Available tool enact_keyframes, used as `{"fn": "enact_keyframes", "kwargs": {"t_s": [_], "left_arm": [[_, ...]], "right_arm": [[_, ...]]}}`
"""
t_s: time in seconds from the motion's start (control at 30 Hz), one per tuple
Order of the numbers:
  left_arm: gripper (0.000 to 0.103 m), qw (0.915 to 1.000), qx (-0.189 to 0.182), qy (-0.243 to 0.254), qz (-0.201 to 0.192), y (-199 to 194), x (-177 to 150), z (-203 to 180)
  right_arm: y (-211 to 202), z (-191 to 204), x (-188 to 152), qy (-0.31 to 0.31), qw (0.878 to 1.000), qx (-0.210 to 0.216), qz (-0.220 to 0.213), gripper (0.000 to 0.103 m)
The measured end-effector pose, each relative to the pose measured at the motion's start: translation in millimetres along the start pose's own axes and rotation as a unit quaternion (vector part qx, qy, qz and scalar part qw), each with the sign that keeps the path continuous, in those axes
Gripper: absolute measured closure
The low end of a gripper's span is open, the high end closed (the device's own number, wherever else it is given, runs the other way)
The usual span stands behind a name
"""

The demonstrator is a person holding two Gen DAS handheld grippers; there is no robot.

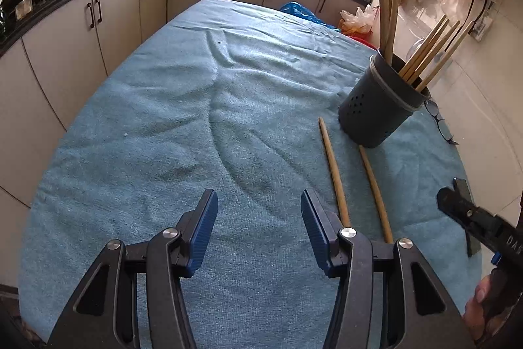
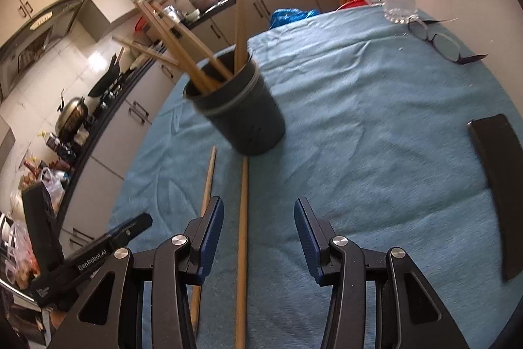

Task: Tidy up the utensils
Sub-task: 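Move both open tools back toward the last chopsticks on the towel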

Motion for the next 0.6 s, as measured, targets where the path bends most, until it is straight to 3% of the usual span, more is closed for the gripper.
{"fn": "enact_keyframes", "kwargs": {"t_s": [0.23,0.6], "left_arm": [[0.052,0.9989,0.036,0.021,-0.021,2.9,0.1,0.0],[0.051,0.9974,0.054,0.033,-0.035,11.0,-4.2,11.4]], "right_arm": [[17.3,15.3,-7.6,-0.018,1.0,-0.001,0.021,0.054],[32.8,26.8,-11.9,-0.034,0.998,-0.013,0.045,0.054]]}}
Point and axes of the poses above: each gripper's, at about its wrist camera, not at the fingertips, and y roughly the way its jaws point, z to its left, x to its top, the point moved 9 cm from there along y, roughly the way its jaws point, and after that the axes turned 12 degrees about -y, right-handed, at the moved point
